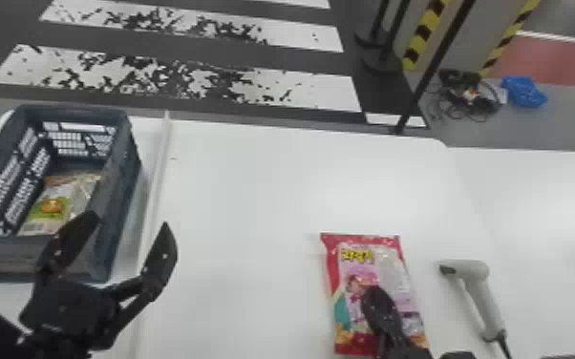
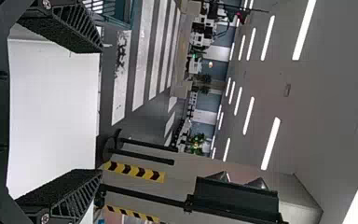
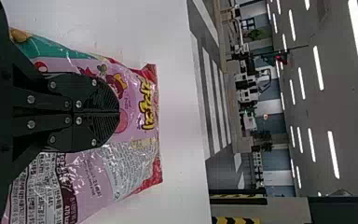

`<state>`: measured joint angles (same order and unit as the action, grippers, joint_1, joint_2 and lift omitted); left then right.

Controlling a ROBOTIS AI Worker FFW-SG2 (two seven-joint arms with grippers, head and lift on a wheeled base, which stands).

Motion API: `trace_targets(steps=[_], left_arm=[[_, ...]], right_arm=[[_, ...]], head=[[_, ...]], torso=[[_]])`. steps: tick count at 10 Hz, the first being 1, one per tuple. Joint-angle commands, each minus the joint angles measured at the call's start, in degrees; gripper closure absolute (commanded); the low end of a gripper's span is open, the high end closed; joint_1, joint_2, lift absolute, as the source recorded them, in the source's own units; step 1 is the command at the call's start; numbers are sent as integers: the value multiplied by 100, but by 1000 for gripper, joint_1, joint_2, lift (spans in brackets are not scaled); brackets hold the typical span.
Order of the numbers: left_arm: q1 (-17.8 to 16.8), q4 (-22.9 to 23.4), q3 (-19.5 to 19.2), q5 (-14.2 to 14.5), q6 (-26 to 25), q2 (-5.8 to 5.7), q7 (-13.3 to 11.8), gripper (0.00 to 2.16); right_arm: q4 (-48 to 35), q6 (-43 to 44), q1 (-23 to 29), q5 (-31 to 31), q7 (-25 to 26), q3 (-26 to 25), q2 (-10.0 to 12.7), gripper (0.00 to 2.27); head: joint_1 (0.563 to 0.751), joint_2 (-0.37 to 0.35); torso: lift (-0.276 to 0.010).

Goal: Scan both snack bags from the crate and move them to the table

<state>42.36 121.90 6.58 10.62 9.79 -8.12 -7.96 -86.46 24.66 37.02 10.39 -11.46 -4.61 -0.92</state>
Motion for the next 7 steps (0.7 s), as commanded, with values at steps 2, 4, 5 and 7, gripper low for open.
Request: trace_targets(steps=[2, 4, 5, 7], left_arm=[[-35, 0, 10, -8, 27, -5, -39, 76], [-53, 0, 46, -139, 10, -5, -48, 76], [-53, -9, 54, -139, 10, -5, -48, 76], [-62, -26, 63, -148, 27, -5, -39, 76]], right_arm=[[-187, 122, 112, 235, 57, -102, -39, 2236], [-1066, 597, 578, 525, 206, -146, -39, 1521], [-1593, 579, 772, 684, 153, -278, -39, 367], [-2156, -388, 842, 719, -295, -875, -48, 6]], head=[[695, -191], [695, -227], [695, -244], [695, -268]], torso=[[-87], [-87], [-87], [-87]])
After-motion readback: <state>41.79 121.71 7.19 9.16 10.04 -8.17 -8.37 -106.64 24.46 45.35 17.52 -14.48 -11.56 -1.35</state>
